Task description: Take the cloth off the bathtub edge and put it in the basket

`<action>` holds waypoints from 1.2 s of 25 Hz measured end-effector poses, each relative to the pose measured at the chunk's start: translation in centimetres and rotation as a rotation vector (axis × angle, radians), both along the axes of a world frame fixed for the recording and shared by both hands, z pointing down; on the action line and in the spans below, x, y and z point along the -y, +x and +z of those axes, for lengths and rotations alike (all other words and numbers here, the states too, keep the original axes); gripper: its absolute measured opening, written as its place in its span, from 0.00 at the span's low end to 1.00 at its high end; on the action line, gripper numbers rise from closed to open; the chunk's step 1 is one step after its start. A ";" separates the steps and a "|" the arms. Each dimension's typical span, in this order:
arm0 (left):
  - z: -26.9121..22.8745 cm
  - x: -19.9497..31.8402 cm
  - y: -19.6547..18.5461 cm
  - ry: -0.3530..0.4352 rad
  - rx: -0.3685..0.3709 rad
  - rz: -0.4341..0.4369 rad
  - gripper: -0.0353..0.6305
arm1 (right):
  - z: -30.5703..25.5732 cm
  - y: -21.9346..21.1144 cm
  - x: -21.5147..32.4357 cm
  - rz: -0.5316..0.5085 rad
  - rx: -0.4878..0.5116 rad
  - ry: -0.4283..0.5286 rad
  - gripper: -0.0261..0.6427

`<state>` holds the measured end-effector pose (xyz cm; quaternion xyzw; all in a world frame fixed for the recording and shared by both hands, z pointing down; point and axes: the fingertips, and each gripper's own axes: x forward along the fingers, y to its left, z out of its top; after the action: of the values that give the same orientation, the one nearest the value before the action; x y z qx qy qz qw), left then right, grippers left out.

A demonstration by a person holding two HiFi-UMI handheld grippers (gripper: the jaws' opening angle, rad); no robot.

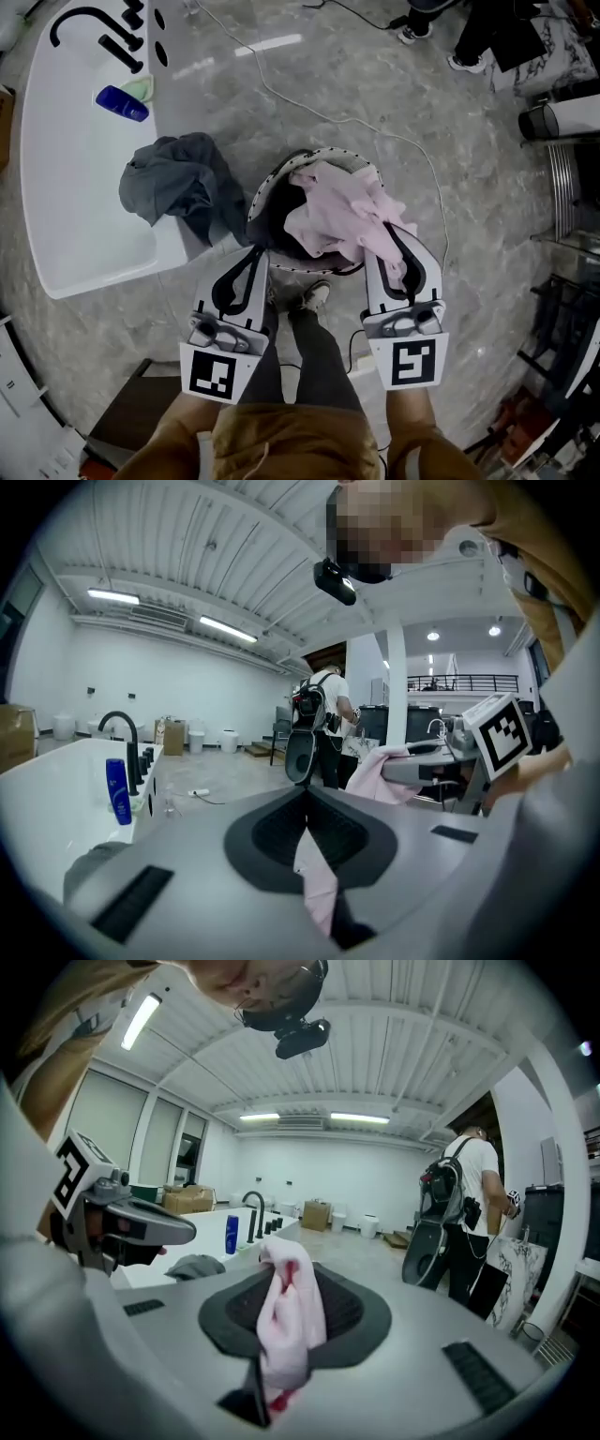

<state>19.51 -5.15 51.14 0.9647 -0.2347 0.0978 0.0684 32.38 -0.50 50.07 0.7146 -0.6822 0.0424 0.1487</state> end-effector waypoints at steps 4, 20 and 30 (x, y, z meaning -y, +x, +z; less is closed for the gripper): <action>2.9 0.4 0.1 -0.033 0.001 -0.021 0.06 | 5.7 0.0 0.1 -0.008 0.017 -0.071 0.16; 16.7 0.3 0.9 -0.041 0.034 0.008 0.06 | 25.6 -0.2 1.2 -0.047 -0.045 -0.212 0.18; 26.3 1.1 1.4 -0.065 0.035 0.019 0.06 | 39.9 -0.6 1.0 -0.126 -0.050 -0.469 0.28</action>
<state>20.95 -6.27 77.39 0.9623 -0.2234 0.1230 0.0949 31.73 -1.55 89.99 0.6172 -0.6932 0.1726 0.3299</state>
